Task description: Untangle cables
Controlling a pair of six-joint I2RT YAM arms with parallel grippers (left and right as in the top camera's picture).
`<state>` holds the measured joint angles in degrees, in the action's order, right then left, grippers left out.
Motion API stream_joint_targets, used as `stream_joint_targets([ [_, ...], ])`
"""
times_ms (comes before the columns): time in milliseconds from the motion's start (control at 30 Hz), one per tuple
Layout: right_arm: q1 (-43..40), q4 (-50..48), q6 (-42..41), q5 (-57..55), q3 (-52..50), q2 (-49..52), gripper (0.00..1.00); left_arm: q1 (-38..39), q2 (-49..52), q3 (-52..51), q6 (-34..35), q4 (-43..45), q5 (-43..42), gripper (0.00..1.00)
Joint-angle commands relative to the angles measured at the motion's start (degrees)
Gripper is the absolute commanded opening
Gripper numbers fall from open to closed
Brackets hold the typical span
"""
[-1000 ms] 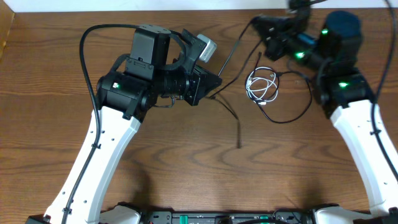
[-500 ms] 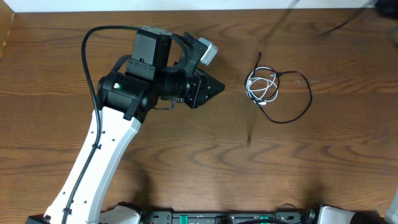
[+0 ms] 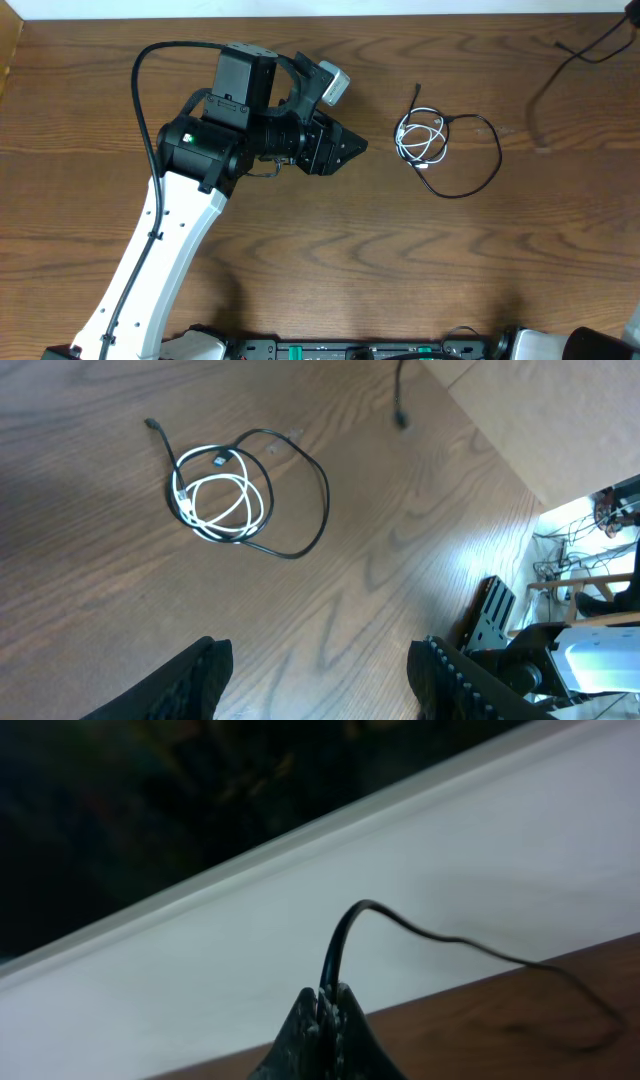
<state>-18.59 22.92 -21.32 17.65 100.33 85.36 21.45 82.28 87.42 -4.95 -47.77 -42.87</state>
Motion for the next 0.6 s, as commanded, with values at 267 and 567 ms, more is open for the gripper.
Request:
stream_joint_targets([
  [267, -8.50, -2.45, 4.44, -10.69, 1.38, 8.90, 0.01, -0.11, -0.28, 0.07, -0.61, -0.15, 1.57, 0.63],
  [567, -12.20, 8.87, 4.00, -9.99, 25.94, 23.26, 0.01, -0.11, -0.28, 0.07, -0.61, 0.28, 1.66, 0.63],
])
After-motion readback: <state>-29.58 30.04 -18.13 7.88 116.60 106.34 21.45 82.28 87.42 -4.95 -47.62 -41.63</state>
